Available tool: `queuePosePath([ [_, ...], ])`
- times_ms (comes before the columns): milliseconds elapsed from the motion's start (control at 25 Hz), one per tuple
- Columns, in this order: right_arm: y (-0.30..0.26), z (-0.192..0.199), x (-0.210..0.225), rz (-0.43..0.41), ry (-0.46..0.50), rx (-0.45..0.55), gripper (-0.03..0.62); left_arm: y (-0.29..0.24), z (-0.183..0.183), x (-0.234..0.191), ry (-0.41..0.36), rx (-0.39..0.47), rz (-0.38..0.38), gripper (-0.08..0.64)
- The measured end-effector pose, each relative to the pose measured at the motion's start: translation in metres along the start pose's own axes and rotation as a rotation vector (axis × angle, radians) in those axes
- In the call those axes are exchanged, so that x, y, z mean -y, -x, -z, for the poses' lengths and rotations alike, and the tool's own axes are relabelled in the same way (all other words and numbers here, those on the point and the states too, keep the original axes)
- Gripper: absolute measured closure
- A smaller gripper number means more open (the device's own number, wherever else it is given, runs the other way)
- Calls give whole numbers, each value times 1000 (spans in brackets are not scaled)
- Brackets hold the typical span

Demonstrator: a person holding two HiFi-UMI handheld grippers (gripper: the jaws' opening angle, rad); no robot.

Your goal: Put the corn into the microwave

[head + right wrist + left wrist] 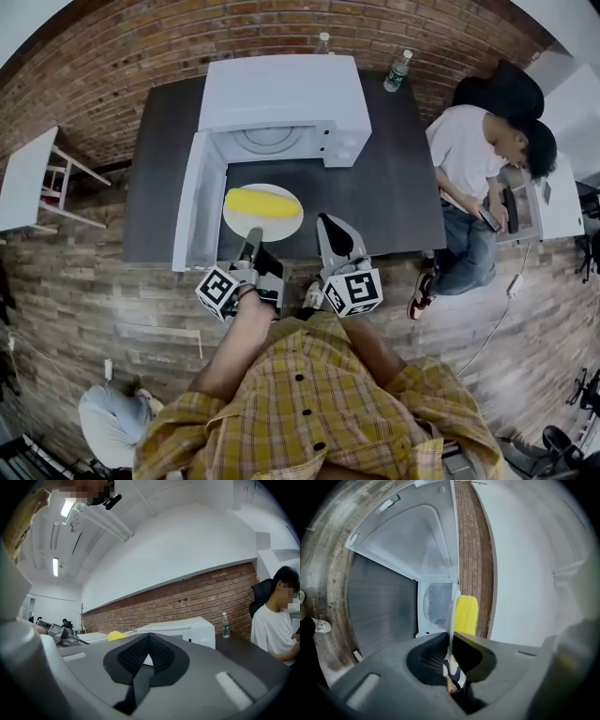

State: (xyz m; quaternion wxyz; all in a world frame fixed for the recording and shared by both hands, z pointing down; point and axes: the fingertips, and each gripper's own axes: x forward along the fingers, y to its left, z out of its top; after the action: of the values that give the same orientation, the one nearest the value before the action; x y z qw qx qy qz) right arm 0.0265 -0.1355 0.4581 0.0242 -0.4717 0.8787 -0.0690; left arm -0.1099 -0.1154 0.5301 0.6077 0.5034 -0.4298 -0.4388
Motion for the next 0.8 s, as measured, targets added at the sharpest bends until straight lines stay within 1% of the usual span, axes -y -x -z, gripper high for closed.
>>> queuePosePath([
  [320,-18,0,27,-45,-7,-18,594,-31,-4,-16,2,69,-19,537],
  [480,-23,2,34,-53,-4,-18,595,-43,-11,-25,8,98,-28,537],
  [680,-36,20,34,-51,-34,-43,597,-53,-21,-41,24,100,-67,534],
  [800,-46,24,36,-46,-29,-52,597,-64,-27,-46,25,90,-76,534],
])
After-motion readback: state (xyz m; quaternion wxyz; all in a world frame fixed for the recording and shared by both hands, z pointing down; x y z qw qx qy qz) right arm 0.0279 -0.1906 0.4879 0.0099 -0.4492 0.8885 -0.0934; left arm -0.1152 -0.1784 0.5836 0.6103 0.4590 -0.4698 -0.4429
